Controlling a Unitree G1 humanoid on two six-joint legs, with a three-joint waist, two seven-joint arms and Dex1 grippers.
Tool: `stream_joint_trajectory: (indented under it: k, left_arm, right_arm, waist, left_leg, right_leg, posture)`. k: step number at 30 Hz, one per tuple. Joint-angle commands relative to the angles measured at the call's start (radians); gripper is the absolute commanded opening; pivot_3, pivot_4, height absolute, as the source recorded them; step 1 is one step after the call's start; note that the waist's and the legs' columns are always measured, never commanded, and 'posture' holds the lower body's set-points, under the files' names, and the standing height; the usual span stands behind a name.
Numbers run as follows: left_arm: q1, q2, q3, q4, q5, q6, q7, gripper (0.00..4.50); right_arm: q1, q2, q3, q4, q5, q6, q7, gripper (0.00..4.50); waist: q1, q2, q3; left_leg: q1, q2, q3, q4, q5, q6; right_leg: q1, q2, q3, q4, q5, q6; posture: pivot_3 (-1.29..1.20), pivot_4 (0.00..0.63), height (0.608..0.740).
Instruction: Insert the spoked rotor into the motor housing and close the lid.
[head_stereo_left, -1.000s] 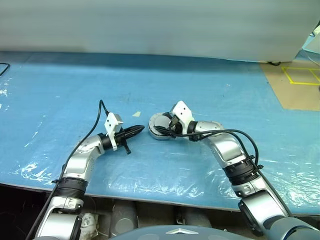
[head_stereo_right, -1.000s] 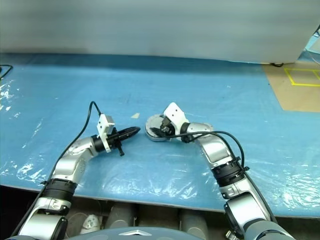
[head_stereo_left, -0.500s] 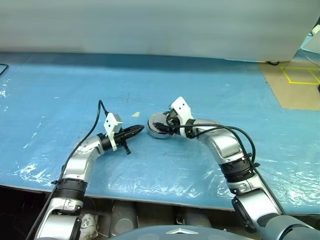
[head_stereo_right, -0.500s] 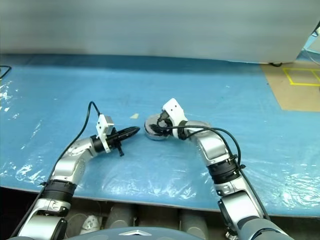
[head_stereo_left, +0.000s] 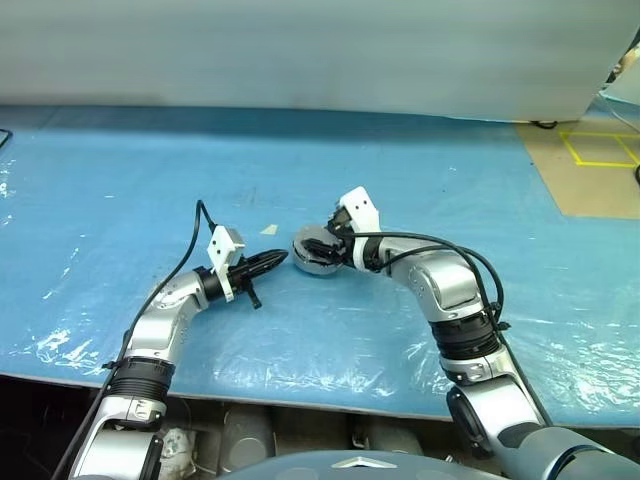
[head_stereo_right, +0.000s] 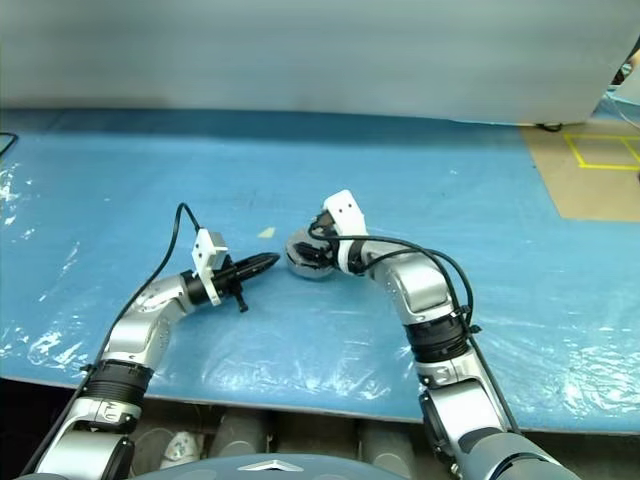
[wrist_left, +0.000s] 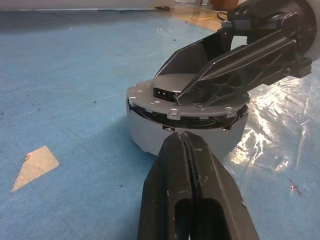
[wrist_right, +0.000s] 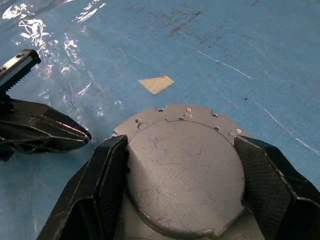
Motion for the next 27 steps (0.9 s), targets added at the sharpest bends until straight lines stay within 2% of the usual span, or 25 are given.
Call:
stream_joint_trajectory:
  k: [1,4,8,17,22,27]
  left_arm:
    - [0.003,0.004,0.006,-0.025,-0.003,-0.018,0.004,0.0]
    - [0.004,0.006,0.009,-0.021,-0.002,-0.021,0.004,0.0]
    - [-0.006,0.017,0.027,-0.001,0.002,-0.038,0.013,0.0]
    - [-0.014,0.031,0.035,0.02,0.0,-0.06,0.022,0.0]
    - [-0.007,0.026,0.024,0.025,0.007,-0.061,0.023,0.0]
    - [-0.01,0.024,0.023,0.03,0.009,-0.062,0.02,0.0]
  right_arm:
    - [0.041,-0.043,0.114,-0.005,-0.042,-0.04,0.027,3.04]
    - [0.063,-0.071,0.172,-0.028,-0.049,-0.141,0.08,3.04]
    - [0.072,-0.063,0.152,-0.005,-0.022,-0.213,0.125,3.04]
    - [0.033,-0.096,0.134,0.116,-0.064,-0.343,0.169,3.04]
    - [0.033,-0.13,0.149,0.154,-0.122,-0.505,0.181,3.04]
    - [0.046,-0.156,0.155,0.162,-0.119,-0.537,0.233,3.04]
  waist:
    - [0.0,0.0,0.0]
    - [0.0,0.0,0.0]
    - [-0.003,0.0,0.0]
    - [-0.004,0.0,0.0]
    - [-0.003,0.0,0.0]
    - [-0.001,0.0,0.0]
  left_leg:
    - [0.0,0.0,0.0,0.0,0.0,0.0]
    - [0.0,0.0,0.0,0.0,0.0,0.0]
    - [0.0,0.0,0.0,0.0,0.0,0.0]
    - [0.0,0.0,0.0,0.0,0.0,0.0]
    - [0.0,0.0,0.0,0.001,0.0,0.0]
    - [-0.001,0.0,0.0,0.002,0.0,0.0]
  right_leg:
    - [0.0,0.0,0.0,0.0,0.0,0.0]
    - [0.0,0.0,0.0,0.0,0.002,0.003]
    - [-0.001,0.0,0.0,0.0,0.001,0.002]
    - [-0.001,0.0,0.001,0.0,0.0,0.0]
    - [-0.001,0.0,0.001,0.001,0.0,0.0]
    - [-0.001,0.0,0.001,0.001,0.0,0.0]
  posture:
    - [0.0,0.15,0.74]
    - [0.0,0.15,0.74]
    - [0.0,0.15,0.74]
    - [0.0,0.15,0.74]
    - [0.0,0.15,0.74]
    - [0.0,0.15,0.74]
